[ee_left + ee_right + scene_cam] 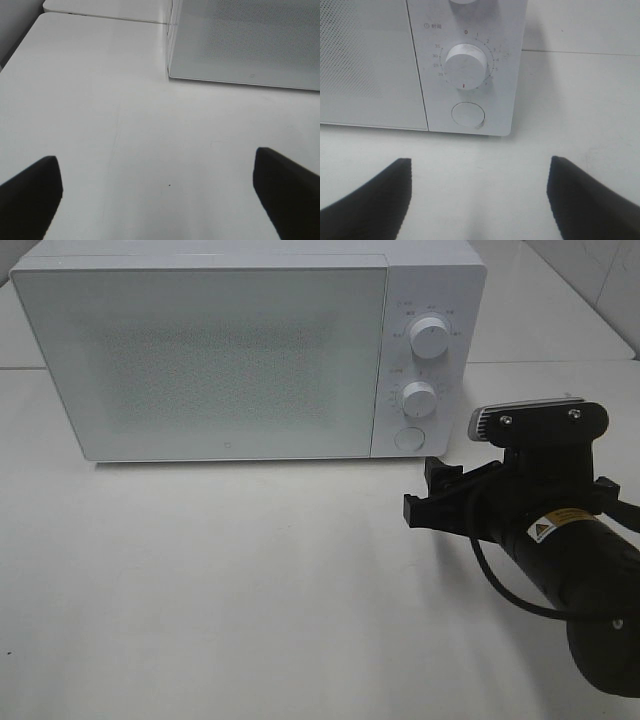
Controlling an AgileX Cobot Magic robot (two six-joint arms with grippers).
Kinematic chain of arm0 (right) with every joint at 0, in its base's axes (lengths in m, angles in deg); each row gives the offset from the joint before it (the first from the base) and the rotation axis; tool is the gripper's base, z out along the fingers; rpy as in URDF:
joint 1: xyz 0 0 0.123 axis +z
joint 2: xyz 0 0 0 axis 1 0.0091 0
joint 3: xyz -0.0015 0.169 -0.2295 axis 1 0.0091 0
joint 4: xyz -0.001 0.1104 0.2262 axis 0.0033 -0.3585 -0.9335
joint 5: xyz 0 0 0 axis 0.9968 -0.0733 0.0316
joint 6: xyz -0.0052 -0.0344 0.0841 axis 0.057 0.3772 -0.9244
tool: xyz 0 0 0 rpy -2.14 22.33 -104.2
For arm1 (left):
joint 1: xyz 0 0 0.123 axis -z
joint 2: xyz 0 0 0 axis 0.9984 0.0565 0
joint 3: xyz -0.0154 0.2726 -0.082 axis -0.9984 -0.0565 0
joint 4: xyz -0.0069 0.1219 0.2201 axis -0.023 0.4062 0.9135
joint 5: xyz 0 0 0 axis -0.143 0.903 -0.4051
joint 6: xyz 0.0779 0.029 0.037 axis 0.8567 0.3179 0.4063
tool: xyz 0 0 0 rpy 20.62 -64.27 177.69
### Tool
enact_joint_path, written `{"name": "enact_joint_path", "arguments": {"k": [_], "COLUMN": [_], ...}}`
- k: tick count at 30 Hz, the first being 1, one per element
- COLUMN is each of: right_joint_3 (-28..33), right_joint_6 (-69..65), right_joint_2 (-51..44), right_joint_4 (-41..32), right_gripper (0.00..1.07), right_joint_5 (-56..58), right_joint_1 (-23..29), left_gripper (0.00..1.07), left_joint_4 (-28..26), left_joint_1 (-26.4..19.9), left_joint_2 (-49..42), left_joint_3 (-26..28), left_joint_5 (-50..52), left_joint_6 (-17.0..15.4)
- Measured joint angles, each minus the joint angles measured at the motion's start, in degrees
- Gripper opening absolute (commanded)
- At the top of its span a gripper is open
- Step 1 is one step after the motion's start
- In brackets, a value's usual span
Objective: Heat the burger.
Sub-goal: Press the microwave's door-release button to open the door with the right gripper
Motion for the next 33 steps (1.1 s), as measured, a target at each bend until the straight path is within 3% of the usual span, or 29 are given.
{"name": "enact_joint_path", "arguments": {"k": [7, 13, 14, 17, 19, 22, 28, 33], "right_joint_3": [-1.0, -1.0, -1.0, -1.0, -1.0, -1.0, -1.0, -1.0], "right_joint_6": [-9.1, -29.3, -37.9, -46.0, -57.8, -69.0, -83.3, -87.4], "right_joint_2": [0.3, 0.3, 0.3, 0.3, 0.3, 0.3, 0.3, 0.3], "right_joint_4": [-0.5, -0.7, -0.9, -1.0, -1.1, -1.1, -1.2, -1.2], "right_gripper": [0.69, 0.53, 0.47, 0.43, 0.30, 0.23, 0.09, 0.00], "right_joint_5": [0.0, 0.2, 0.2, 0.3, 0.3, 0.3, 1.2, 2.8], "right_joint_1": [0.2, 0.2, 0.2, 0.2, 0.2, 0.2, 0.2, 0.2], "left_gripper": [0.95, 0.95, 0.95, 0.95, 0.95, 0.95, 0.95, 0.95], "left_joint_4": [0.1, 0.1, 0.1, 0.1, 0.1, 0.1, 0.1, 0.1], "left_joint_1": [0.0, 0.0, 0.0, 0.0, 0.0, 0.0, 0.0, 0.0], "left_joint_2": [0.0, 0.0, 0.0, 0.0, 0.0, 0.0, 0.0, 0.0], "left_joint_3": [0.0, 0.0, 0.0, 0.0, 0.0, 0.0, 0.0, 0.0], "left_joint_5": [0.0, 0.0, 0.0, 0.0, 0.0, 0.0, 0.0, 0.0], "left_joint_6": [0.0, 0.0, 0.0, 0.0, 0.0, 0.0, 0.0, 0.0]}}
